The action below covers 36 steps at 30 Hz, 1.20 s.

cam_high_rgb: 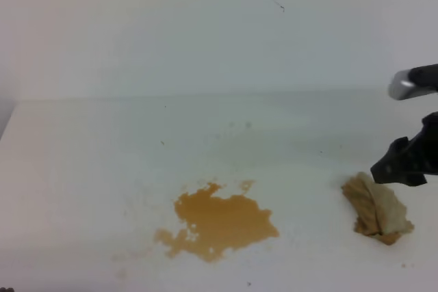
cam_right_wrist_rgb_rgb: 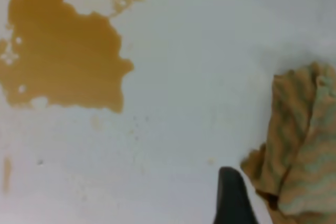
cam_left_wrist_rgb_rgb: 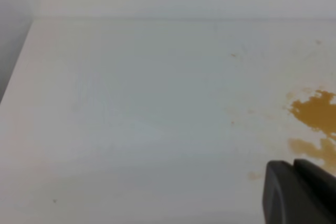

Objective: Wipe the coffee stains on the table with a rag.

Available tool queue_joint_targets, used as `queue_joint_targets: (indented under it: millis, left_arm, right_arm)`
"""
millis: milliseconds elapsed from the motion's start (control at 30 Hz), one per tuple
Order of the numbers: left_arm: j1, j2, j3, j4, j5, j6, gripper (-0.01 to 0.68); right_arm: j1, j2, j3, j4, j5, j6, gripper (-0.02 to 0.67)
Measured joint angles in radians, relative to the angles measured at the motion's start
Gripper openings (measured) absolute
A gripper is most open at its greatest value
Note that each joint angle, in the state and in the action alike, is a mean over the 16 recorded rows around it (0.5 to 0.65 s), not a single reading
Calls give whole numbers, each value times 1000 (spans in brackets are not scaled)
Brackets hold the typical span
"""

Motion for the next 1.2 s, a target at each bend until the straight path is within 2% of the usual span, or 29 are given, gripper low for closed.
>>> queue_joint_targets:
  millis: [400, 733, 900, 1200]
  left_arm:
    - [0, 0, 0, 0, 0, 0, -3]
    - [0, 0, 0, 0, 0, 0, -3]
    - [0, 0, 0, 0, 0, 0, -3]
    - [0, 0, 0, 0, 0, 0, -3]
  right_arm:
    - [99, 196, -54, -217, -96, 282, 420]
    - [106, 315, -55, -302, -151, 315, 393]
    - [106, 357, -56, -334, -161, 316, 319]
    - [106, 392, -58, -332, -175, 296, 107]
